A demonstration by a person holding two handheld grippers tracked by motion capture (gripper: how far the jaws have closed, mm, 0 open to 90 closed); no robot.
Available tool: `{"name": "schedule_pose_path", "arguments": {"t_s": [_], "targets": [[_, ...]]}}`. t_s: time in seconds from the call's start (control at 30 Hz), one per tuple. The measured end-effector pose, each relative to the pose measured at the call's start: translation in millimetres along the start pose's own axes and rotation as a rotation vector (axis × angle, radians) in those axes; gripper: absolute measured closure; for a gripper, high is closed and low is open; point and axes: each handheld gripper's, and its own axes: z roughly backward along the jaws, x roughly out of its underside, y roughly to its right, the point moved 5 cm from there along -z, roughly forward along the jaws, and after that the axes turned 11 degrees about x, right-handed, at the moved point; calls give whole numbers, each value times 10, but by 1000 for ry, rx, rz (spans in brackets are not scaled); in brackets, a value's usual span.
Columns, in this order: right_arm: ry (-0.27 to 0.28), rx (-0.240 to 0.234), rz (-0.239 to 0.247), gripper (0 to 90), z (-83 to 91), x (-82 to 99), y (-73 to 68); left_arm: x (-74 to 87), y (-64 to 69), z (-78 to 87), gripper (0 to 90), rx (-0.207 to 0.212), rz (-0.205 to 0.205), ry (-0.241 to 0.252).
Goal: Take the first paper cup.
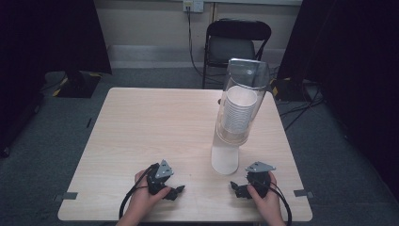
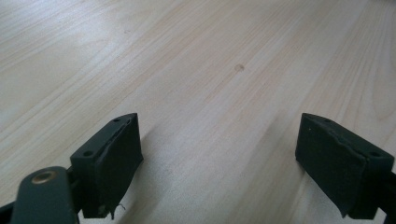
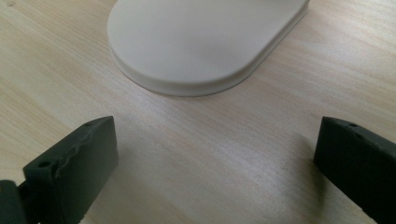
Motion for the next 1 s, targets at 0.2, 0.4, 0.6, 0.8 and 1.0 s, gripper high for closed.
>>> {"name": "schedule_pose_path", "arguments": {"t_s": [0.2, 0.4, 0.6, 0.8, 1.0], "targets": [[0, -2, 0, 0, -1, -3, 0, 1, -2, 3, 141, 0, -3, -3], [20, 3, -6, 87, 1, -21, 15, 0, -2, 3, 140, -4, 0, -6], [134, 32, 0, 150, 101, -226, 75, 0, -2, 2, 139, -2, 0, -6], [235, 7, -46, 141, 169, -520, 53, 0, -2, 1, 137, 0, 1, -8], [314, 1, -80, 140, 188, -778, 75, 0, -4, 1, 134, 1, 1, -10]]}}
